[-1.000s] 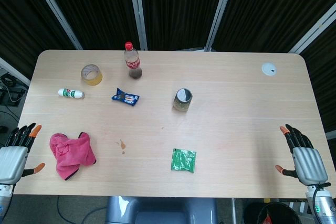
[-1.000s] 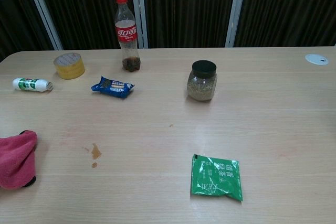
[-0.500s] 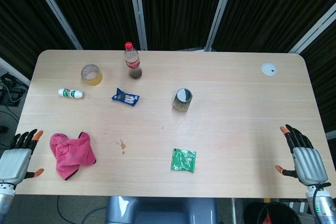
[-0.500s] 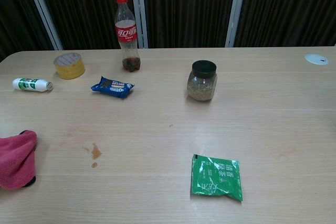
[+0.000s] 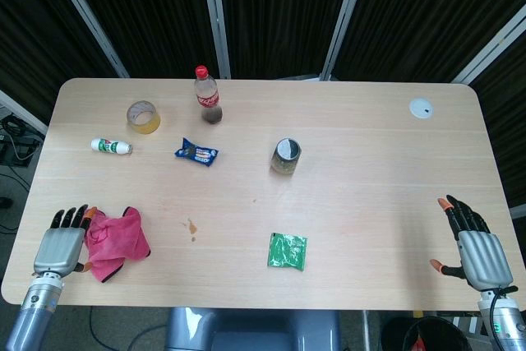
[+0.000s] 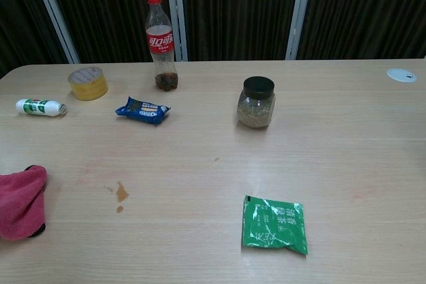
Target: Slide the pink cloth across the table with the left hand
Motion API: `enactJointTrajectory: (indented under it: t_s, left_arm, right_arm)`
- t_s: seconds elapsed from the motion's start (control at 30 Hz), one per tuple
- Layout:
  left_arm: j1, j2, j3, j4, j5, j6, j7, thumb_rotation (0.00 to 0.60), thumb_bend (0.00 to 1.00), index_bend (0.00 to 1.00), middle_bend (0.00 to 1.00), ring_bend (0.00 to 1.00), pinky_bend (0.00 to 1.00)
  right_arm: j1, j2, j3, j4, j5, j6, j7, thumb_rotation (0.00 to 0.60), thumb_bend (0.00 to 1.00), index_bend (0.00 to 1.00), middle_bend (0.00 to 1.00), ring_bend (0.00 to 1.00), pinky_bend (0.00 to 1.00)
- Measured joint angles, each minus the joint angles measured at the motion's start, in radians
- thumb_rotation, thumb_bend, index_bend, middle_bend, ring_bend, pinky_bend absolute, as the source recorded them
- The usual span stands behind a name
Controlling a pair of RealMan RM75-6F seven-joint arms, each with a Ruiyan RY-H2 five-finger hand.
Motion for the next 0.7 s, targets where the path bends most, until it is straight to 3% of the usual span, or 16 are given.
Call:
enactJointTrajectory:
  t_s: [0.47, 0.57, 0.7]
  left_arm:
    - [-0.066, -0.138, -0.023, 0.107, -0.140, -0.027, 0.079, 0.600, 0.00, 0.00, 0.00, 0.00, 0.00]
    - [-0.078, -0.152, -0.029, 0.125, -0.160, -0.033, 0.080, 0.600, 0.00, 0.05, 0.00, 0.00, 0.01]
    - [-0.089, -0.173, -0.035, 0.149, -0.163, -0.027, 0.074, 0.600, 0.06, 0.20, 0.01, 0.01, 0.13]
  right_arm:
    - [0.000, 0.002, 0.000, -0.004, 0.002, -0.004, 0.009, 0.600, 0.00, 0.00, 0.00, 0.00, 0.12]
    - [0.000, 0.003, 0.000, -0.004, 0.004, -0.005, 0.009, 0.600, 0.00, 0.00, 0.00, 0.00, 0.12]
    - [0.001, 0.002, 0.000, -0.005, 0.005, -0.006, 0.007, 0.600, 0.00, 0.00, 0.00, 0.00, 0.12]
